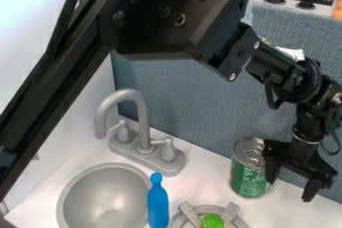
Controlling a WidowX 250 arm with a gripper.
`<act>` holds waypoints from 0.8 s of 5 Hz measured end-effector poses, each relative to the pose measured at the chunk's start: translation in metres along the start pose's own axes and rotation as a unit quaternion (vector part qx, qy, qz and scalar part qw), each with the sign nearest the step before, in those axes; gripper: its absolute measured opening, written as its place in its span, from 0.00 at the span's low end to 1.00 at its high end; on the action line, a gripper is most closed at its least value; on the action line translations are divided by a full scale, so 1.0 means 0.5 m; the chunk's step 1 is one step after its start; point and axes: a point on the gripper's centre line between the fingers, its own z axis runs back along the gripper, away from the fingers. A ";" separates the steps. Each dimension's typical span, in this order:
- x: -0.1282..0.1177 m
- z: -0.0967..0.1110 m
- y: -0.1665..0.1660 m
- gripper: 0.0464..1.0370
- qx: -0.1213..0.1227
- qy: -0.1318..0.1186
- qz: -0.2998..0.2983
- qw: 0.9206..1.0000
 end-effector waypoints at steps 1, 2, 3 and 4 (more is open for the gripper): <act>0.008 0.000 0.003 0.96 -0.008 -0.009 -0.003 1.000; 0.024 -0.002 0.014 0.96 -0.018 -0.028 0.003 0.999; 0.004 -0.032 0.053 0.96 -0.007 -0.027 0.028 0.999; -0.002 0.009 0.115 0.96 -0.006 -0.074 0.080 0.994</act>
